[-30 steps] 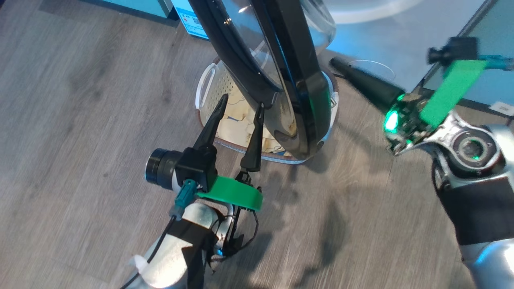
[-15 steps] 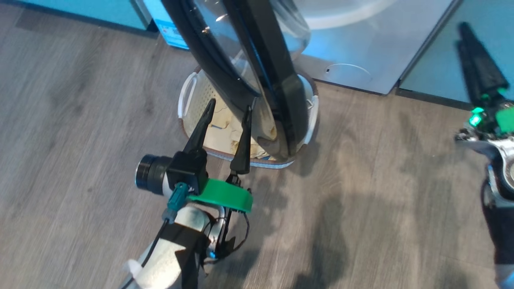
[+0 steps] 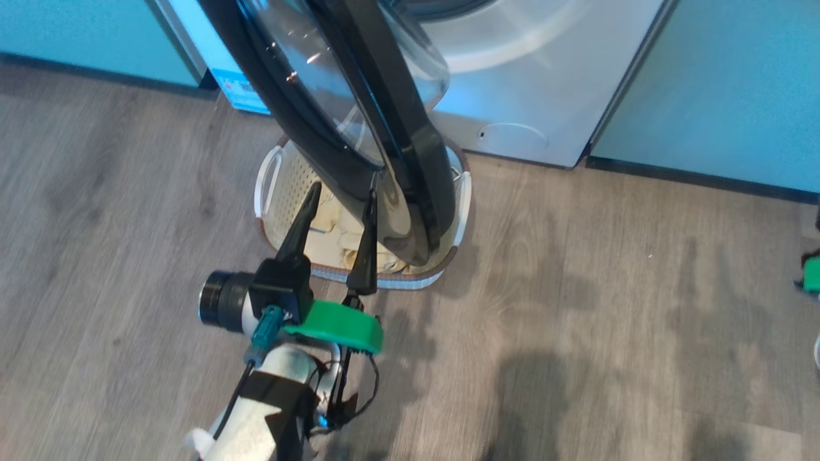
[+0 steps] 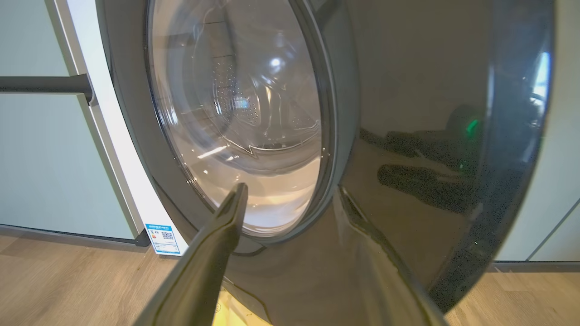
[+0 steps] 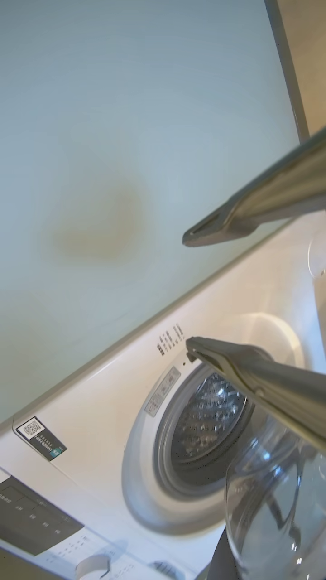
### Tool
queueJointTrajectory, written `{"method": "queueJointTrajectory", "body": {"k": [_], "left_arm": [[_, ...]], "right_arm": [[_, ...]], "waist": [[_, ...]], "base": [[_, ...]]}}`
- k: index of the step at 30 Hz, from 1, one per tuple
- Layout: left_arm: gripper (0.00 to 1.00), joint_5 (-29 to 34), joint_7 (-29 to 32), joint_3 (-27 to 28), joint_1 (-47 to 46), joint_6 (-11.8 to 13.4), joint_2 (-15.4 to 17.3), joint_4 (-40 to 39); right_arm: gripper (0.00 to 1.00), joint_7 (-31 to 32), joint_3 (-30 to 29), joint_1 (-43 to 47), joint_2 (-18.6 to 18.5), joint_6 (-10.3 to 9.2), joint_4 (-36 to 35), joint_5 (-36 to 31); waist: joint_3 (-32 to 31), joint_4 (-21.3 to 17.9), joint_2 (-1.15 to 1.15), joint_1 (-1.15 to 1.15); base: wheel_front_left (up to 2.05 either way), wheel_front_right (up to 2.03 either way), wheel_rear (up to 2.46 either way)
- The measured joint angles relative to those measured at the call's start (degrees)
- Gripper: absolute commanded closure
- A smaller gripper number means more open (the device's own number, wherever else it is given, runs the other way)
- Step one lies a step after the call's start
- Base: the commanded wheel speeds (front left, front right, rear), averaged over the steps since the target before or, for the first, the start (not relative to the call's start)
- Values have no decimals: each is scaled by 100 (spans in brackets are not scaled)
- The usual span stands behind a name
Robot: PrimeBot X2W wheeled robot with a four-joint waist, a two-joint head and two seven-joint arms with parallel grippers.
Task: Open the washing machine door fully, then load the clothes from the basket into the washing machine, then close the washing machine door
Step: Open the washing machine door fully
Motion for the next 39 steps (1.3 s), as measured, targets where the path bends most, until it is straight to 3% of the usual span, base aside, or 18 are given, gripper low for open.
{"method": "queueJointTrajectory", "body": {"k": [9,15,28,39], "left_arm": [[0,41,0,132,212,-88,3,107],[0,91,0,177,374,-154,4,181],[0,110,0,323,569,-254,4,256],[0,141,0,388,673,-302,7,269]], "right_arm": [[0,-281,-454,736,223,0,-125,-2086],[0,-305,-597,1305,520,1,-475,-2936],[0,-307,-740,2226,912,1,-1061,-3876],[0,-307,-733,2425,982,1,-1282,-4091]], "waist": [[-296,-174,0,0],[-457,-275,0,0],[-697,-368,0,0],[-761,-449,0,0]], "base": [[0,0,0],[0,0,0],[0,0,0],[0,0,0]]}}
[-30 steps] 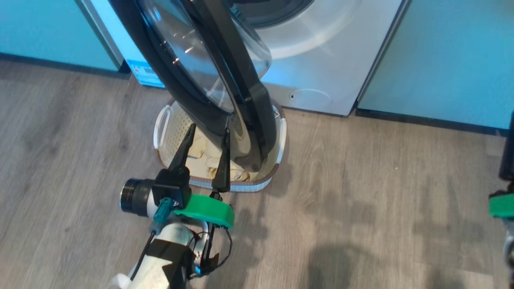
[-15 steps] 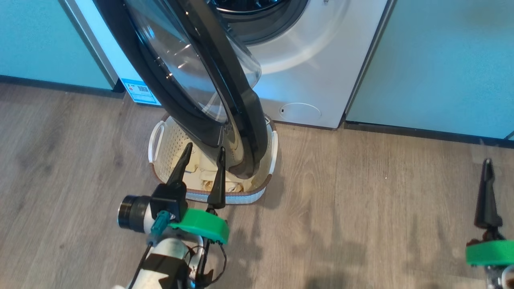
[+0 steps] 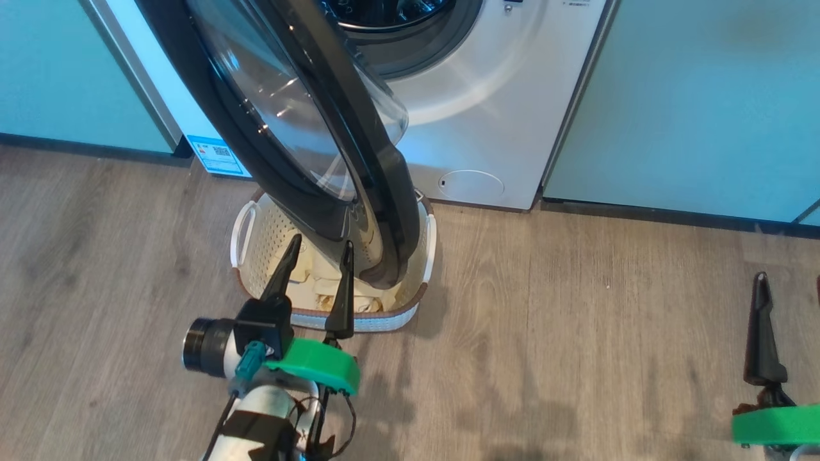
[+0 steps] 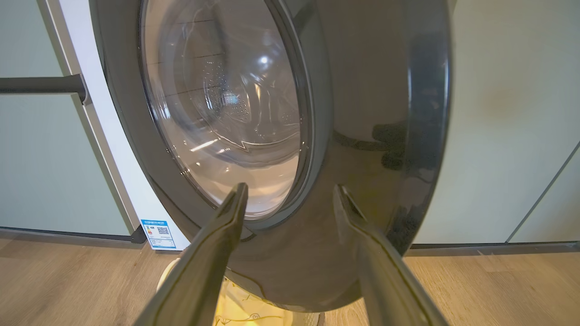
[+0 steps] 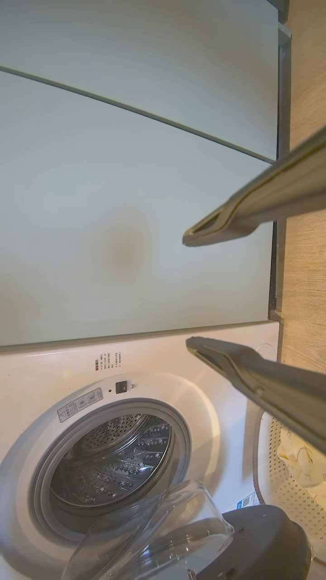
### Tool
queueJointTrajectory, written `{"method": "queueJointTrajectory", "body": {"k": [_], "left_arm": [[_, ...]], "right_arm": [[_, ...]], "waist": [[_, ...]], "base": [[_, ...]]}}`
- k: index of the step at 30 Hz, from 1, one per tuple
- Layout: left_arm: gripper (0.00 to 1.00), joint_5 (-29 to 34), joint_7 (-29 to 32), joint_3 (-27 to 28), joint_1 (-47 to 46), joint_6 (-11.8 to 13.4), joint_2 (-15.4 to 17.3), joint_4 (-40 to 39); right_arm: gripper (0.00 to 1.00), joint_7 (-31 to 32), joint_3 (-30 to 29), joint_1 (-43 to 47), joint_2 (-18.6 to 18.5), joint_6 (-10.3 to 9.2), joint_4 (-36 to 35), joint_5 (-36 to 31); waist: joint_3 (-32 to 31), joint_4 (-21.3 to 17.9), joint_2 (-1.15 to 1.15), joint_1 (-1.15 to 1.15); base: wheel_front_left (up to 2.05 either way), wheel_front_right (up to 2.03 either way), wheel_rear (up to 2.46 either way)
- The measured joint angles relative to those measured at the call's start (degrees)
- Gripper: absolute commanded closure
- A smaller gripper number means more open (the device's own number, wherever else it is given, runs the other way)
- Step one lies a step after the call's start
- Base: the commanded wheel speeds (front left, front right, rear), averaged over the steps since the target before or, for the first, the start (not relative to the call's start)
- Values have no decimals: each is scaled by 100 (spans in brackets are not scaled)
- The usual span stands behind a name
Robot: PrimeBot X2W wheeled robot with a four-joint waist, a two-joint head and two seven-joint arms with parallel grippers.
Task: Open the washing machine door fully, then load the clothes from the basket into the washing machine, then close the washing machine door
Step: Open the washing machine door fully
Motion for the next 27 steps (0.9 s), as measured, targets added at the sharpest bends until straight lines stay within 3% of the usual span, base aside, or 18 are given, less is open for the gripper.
{"method": "queueJointTrajectory", "body": {"k": [22,23,26,27], "left_arm": [[0,-3,0,76,-9,1,-1,70],[18,-8,0,78,-9,1,-1,75],[100,-12,1,80,-10,0,-1,108],[100,-31,0,80,-11,0,-1,125]], "right_arm": [[0,0,38,2,33,0,2,9],[0,0,38,2,33,0,1,9],[0,0,41,2,33,0,1,9],[0,0,43,2,33,0,0,9]], "waist": [[22,-7,0,0],[21,-7,0,0],[21,-8,0,0],[21,-6,0,0]], "base": [[0,0,0],[0,0,0],[0,0,0],[0,0,0]]}}
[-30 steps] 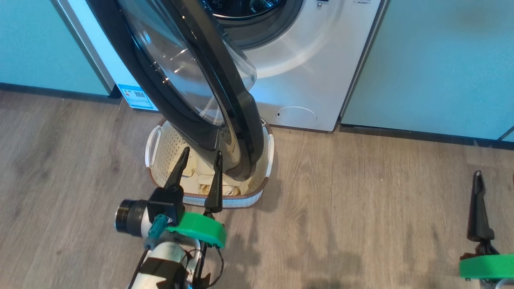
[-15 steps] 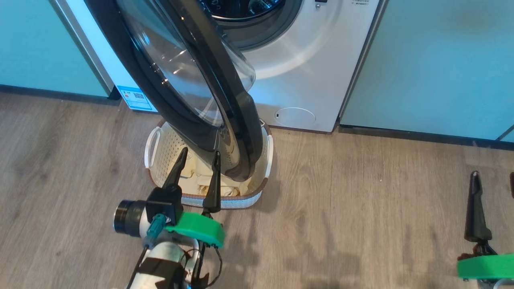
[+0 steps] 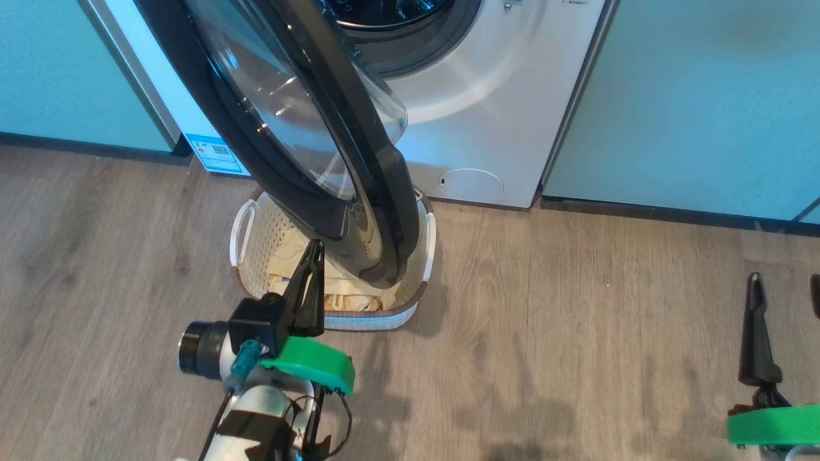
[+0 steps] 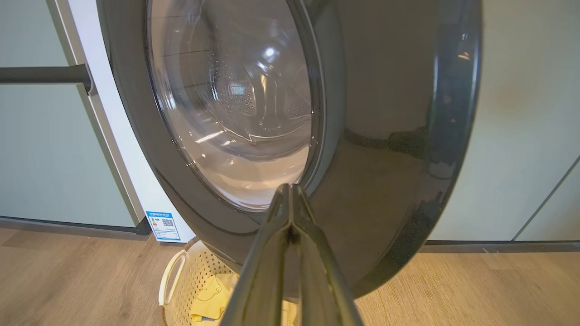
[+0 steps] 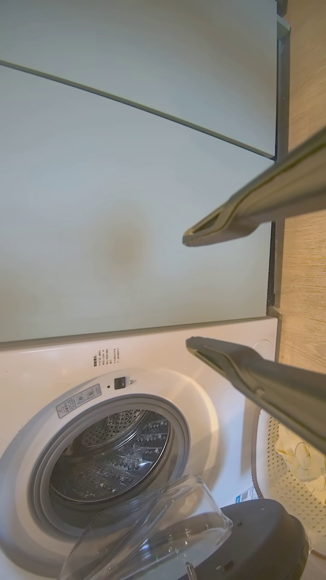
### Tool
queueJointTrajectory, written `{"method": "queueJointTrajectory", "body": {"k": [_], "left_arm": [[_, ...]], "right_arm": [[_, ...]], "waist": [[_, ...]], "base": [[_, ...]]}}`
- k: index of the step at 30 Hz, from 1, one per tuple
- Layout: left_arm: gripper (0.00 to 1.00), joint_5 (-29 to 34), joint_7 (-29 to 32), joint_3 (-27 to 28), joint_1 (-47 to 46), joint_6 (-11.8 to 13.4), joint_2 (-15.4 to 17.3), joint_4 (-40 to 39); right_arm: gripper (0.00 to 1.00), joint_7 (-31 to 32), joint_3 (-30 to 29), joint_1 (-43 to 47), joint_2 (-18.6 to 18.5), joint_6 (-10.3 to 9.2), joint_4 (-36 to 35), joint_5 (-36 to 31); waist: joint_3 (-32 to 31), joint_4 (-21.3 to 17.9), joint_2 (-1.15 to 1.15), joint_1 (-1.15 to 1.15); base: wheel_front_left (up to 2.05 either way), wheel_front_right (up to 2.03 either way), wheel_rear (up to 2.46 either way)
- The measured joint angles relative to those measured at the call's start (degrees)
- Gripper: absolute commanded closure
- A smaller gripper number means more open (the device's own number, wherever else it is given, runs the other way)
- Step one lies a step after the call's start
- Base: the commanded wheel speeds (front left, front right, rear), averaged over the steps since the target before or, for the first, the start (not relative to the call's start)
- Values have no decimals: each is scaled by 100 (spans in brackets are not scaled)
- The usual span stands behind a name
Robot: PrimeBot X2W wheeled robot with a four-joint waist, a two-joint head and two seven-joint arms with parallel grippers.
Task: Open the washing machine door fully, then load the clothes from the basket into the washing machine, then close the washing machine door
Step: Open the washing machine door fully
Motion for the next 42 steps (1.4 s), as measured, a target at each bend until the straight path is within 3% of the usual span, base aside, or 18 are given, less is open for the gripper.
{"method": "queueJointTrajectory", "body": {"k": [14,29,35,42], "left_arm": [[100,37,0,101,-310,10,5,99],[100,643,-8,430,-1449,563,215,-1271],[100,688,22,41,-1674,504,179,-1796],[100,371,365,-940,-1780,250,30,-1987]], "right_arm": [[0,0,30,4,2,0,-1,51],[0,0,44,206,11,0,12,102],[0,0,45,209,13,0,26,102],[0,0,78,211,14,0,36,92]], "waist": [[-13,33,0,0],[-190,48,0,0],[-235,3,0,0],[-257,-79,0,0]], "base": [[0,0,0],[0,0,0],[0,0,0],[0,0,0]]}}
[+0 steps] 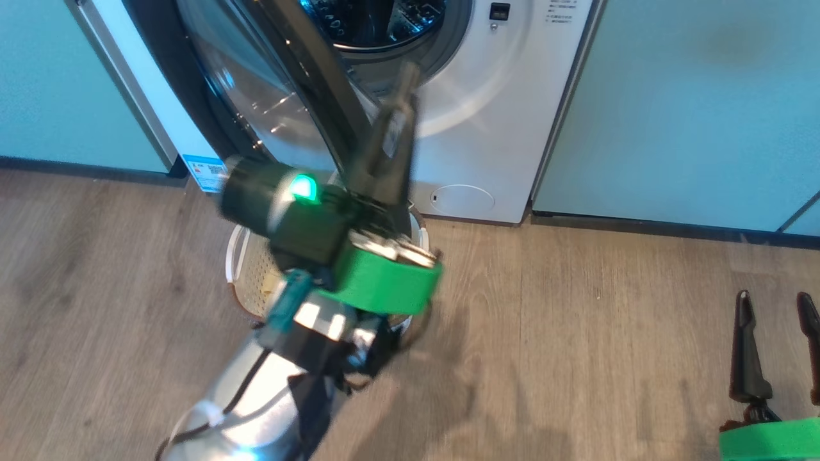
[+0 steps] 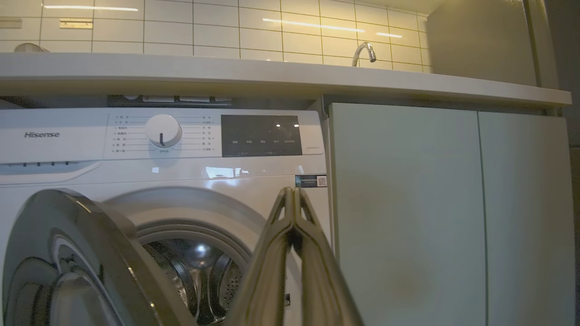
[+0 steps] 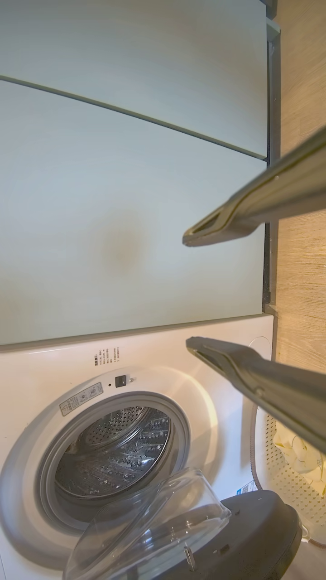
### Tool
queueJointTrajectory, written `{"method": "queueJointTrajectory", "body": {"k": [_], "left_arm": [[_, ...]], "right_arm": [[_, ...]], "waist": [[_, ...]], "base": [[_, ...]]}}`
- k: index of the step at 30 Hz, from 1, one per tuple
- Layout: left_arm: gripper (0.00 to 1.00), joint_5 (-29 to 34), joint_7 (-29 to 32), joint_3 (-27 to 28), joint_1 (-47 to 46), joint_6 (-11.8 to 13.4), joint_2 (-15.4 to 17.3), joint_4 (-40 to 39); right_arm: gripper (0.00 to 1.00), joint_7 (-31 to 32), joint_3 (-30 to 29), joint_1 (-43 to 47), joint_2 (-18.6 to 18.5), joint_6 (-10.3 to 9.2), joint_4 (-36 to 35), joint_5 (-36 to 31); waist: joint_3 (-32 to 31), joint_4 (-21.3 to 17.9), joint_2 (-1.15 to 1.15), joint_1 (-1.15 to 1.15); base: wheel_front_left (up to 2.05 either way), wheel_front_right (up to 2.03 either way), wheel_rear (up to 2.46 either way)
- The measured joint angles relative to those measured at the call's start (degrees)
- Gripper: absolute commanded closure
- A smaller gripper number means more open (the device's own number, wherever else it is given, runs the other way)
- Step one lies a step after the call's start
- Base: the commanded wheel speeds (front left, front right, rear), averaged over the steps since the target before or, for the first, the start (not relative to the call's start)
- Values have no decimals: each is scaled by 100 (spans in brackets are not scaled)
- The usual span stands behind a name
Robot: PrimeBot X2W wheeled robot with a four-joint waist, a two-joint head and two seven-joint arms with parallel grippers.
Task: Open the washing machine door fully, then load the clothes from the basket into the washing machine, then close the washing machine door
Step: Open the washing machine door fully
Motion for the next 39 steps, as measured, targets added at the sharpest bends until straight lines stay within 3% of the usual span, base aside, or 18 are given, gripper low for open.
{"method": "queueJointTrajectory", "body": {"k": [6,10,15,23,39], "left_arm": [[100,-844,286,-666,96,-11,-4,457],[100,-1548,343,-1010,170,201,-4,1024],[100,-2004,338,-1103,81,328,-3,1740],[100,-2387,168,-1227,-268,488,-10,2564],[100,-2727,-88,-1583,-465,665,-47,2811]], "right_arm": [[0,0,26,-1,1,0,9,0],[0,0,37,-1,1,0,33,-1],[0,0,58,-2,1,0,37,-52],[0,0,62,-4,1,0,70,-51],[0,0,55,-5,1,0,68,-51]], "waist": [[14,-81,0,0],[50,-108,0,0],[83,-105,0,0],[81,-104,0,0],[138,-11,0,0]], "base": [[0,0,0],[0,0,0],[0,0,0],[0,0,0],[0,0,0]]}}
